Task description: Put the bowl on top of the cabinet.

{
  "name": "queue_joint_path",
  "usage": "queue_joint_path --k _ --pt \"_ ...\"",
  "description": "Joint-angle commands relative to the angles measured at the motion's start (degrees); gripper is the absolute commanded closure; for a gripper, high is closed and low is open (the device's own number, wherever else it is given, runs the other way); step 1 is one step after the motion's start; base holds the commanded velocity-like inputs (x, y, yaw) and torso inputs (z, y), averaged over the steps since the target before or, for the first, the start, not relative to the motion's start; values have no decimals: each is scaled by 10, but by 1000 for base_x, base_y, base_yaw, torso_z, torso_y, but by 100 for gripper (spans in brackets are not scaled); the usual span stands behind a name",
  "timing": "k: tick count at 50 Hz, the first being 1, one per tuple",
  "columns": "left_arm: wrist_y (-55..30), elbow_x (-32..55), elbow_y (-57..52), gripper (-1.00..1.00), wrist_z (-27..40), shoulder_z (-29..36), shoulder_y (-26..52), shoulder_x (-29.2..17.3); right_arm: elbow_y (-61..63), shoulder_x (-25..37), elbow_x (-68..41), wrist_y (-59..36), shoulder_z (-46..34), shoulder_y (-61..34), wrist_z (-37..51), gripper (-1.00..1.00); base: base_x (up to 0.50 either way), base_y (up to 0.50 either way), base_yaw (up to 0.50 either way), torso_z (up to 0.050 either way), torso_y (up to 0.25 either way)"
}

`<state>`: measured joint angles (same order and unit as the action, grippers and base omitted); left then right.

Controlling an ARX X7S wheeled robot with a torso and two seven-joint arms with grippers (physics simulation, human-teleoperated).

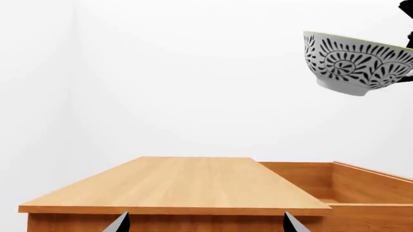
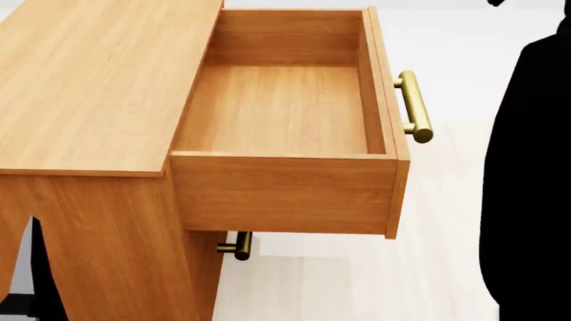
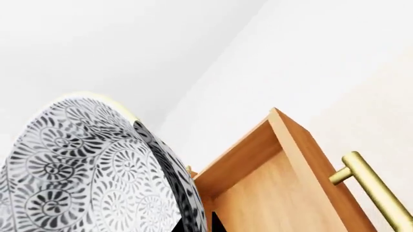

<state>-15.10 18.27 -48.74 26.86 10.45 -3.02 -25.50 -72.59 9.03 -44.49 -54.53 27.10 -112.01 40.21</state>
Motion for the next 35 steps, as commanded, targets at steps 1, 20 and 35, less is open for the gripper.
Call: queue_joint_path --k 1,20,35 --pt "3 0 1 -100 1 2 -1 -1 -24 -56 154 0 165 -29 -31 100 0 0 0 0 0" --pt "-22 16 -21 -100 10 0 9 -9 -24 -90 -334 46 -295 10 1 100 0 0 0 0 1" --pt "-28 13 -26 -100 12 20 14 -6 -9 -90 -1102 188 -1126 -16 -83 100 0 0 0 0 0"
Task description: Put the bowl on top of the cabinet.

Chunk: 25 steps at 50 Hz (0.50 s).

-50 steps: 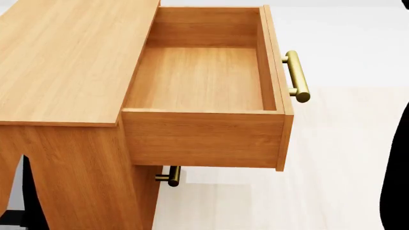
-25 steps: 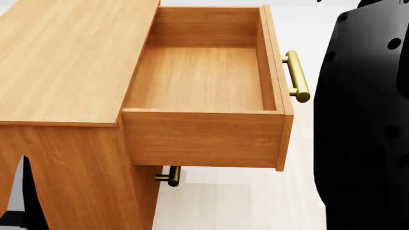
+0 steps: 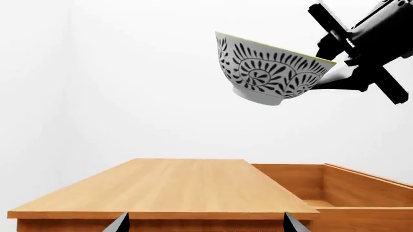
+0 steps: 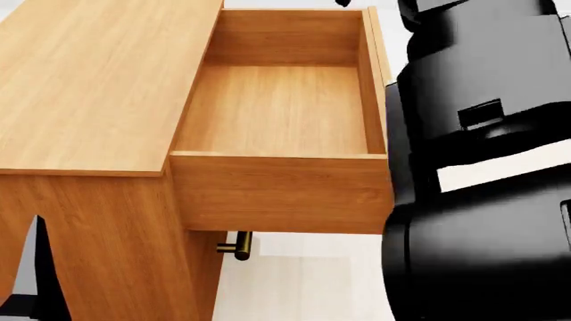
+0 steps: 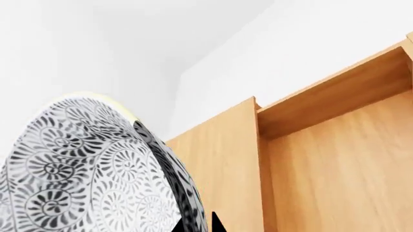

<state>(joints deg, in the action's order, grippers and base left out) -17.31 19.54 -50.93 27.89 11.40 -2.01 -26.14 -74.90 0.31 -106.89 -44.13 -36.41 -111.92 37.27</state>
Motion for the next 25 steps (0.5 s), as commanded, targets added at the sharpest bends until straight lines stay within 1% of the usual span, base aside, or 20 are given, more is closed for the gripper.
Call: queue_joint_path --k 1,3,6,25 --pt "-4 1 -3 -100 1 9 3 -1 21 -3 -502 89 -515 -18 -59 100 0 0 0 0 0" --pt "-6 6 -6 -100 3 5 4 -2 33 -3 -531 96 -548 -19 -66 100 0 0 0 0 0" --pt "-6 9 -6 -100 3 3 4 -3 49 -3 -546 105 -566 -17 -70 100 0 0 0 0 0" --pt "-6 17 -10 -100 9 0 5 -8 87 -3 -551 119 -562 -6 -78 100 0 0 0 0 1"
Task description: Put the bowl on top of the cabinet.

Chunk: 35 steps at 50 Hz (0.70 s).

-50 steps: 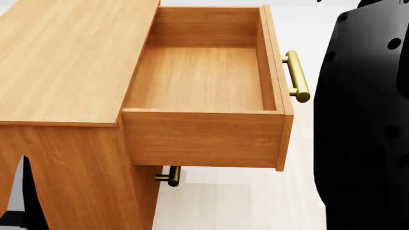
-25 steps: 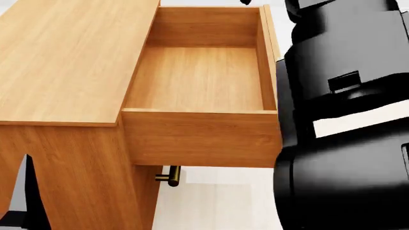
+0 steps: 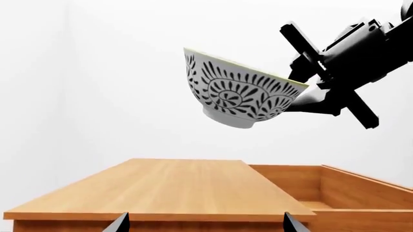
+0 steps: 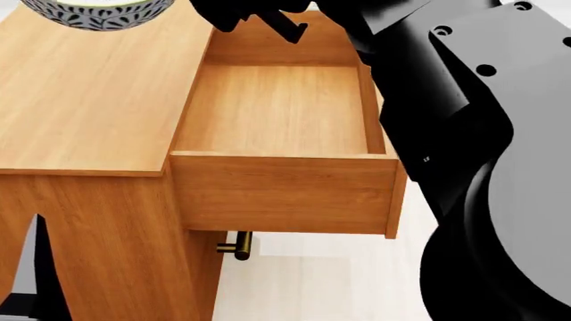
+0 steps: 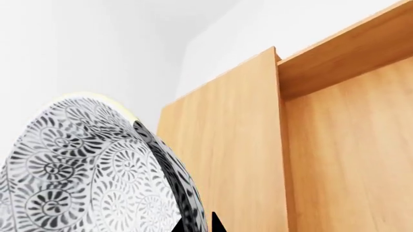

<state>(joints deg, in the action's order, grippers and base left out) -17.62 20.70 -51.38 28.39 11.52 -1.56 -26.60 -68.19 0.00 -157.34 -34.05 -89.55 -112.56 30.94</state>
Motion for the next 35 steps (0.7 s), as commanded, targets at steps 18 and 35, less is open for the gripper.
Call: queue_joint_path --k 18,35 --pt "5 7 -2 -100 6 -3 0 -8 41 0 -42 36 -29 17 -15 100 0 0 0 0 0" --pt "6 10 -2 -100 10 -2 -1 -11 50 0 -34 45 -28 38 -21 100 0 0 0 0 1"
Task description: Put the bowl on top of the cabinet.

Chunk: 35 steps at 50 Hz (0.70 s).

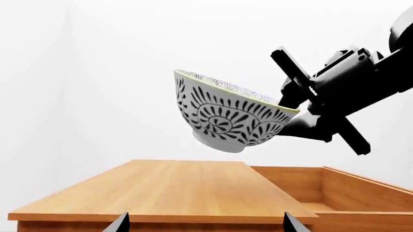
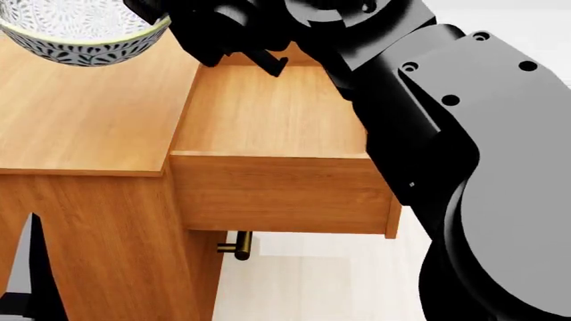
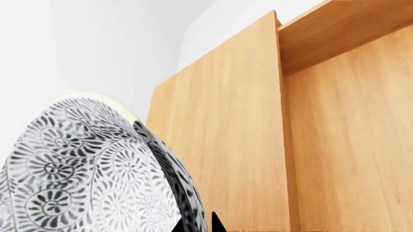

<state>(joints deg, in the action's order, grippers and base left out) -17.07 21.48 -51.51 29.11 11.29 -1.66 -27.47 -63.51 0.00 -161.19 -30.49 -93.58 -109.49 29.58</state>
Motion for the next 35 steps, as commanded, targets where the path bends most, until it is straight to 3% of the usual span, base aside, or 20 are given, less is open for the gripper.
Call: queue_joint_path --k 1,35 --pt "0 2 0 -100 2 0 0 -2 4 0 5 9 12 9 -8 100 0 0 0 0 0" --pt "6 7 4 -100 6 4 1 -7 15 0 29 13 12 33 -1 100 0 0 0 0 0"
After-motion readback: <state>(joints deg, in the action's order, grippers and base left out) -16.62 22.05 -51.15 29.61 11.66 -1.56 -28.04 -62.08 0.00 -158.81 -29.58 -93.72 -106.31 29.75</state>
